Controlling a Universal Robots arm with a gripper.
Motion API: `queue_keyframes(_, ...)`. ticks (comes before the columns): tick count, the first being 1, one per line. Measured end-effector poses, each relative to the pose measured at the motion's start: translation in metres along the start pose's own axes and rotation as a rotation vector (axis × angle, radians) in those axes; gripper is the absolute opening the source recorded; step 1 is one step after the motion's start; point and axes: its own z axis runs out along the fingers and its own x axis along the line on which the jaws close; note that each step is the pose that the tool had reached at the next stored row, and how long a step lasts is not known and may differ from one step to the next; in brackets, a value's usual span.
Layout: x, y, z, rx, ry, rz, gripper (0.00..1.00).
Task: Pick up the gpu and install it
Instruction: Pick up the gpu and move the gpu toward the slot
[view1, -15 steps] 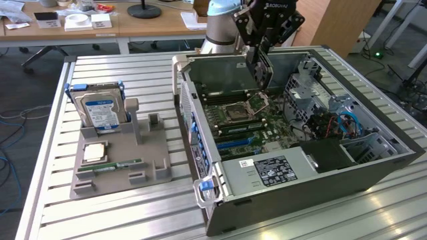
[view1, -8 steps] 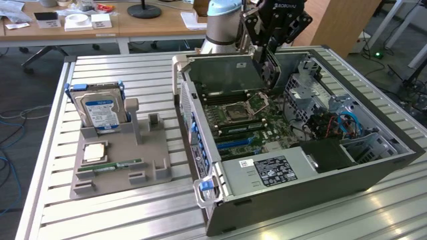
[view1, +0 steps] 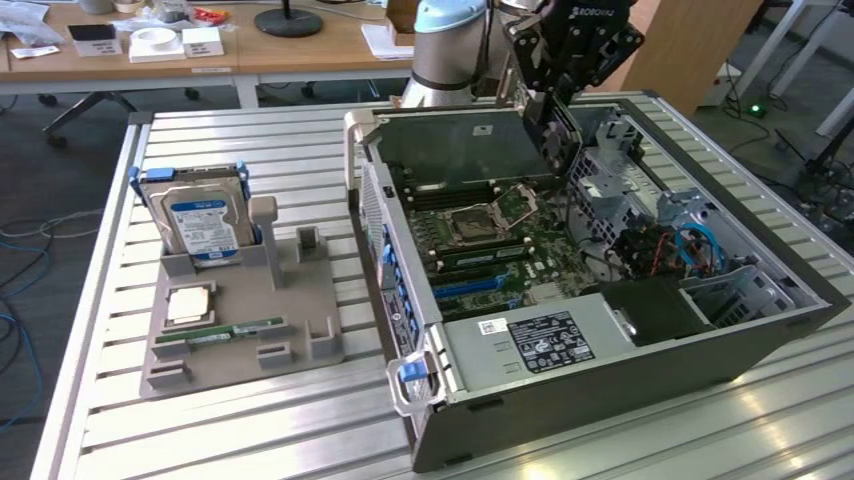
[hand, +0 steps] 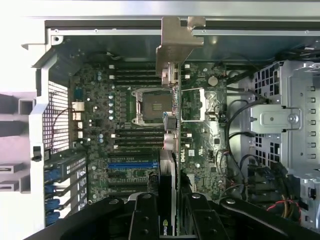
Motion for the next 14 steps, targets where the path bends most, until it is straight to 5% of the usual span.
queue_keyframes(8,-0.019,0.0007,0.0004,-0.0002,0.0001,0.0,0.26)
queue_keyframes(14,-0.021,0.0008,0.0005,-0.0004,0.0,0.0,0.26)
